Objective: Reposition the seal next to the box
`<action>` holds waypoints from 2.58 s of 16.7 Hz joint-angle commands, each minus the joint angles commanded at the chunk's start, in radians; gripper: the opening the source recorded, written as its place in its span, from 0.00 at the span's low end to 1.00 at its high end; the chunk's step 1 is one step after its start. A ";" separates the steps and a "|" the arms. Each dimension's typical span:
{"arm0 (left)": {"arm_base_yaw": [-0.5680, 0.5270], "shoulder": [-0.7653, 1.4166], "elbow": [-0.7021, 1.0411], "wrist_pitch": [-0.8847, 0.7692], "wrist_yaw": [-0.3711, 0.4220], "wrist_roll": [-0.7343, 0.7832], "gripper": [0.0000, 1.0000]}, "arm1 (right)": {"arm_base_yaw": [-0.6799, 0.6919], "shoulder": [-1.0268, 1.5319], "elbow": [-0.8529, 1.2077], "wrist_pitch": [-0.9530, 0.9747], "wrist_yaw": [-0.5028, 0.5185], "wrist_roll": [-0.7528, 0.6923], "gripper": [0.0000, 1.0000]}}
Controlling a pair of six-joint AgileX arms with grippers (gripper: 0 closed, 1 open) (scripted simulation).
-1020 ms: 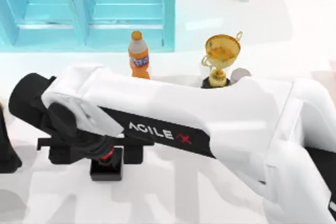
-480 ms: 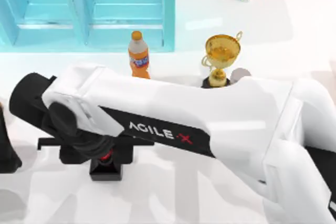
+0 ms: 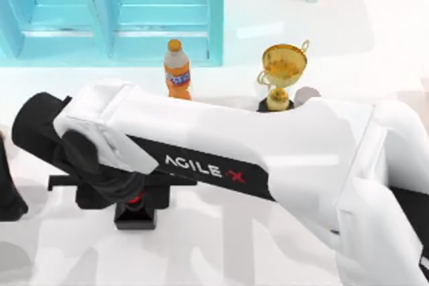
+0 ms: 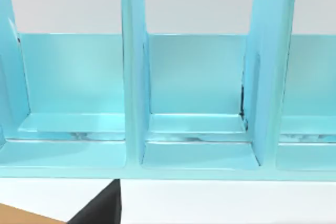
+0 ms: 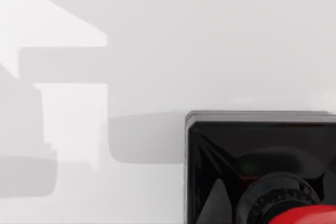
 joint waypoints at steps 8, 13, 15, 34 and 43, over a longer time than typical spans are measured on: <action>0.000 0.000 0.000 0.000 0.000 0.000 1.00 | -0.001 0.012 0.213 -0.201 0.000 -0.001 0.00; 0.000 0.000 0.000 0.000 0.000 0.000 1.00 | -0.001 0.010 0.214 -0.202 -0.001 0.000 0.00; 0.000 0.000 0.000 0.000 0.000 0.000 1.00 | -0.013 -0.020 0.185 -0.199 -0.009 -0.018 0.00; 0.000 0.000 0.000 0.000 0.000 0.000 1.00 | -0.732 -1.376 -1.088 -0.178 -0.193 -0.759 0.00; 0.000 0.000 0.000 0.000 0.000 0.000 1.00 | -0.837 -1.532 -1.217 -0.162 -0.211 -0.844 0.00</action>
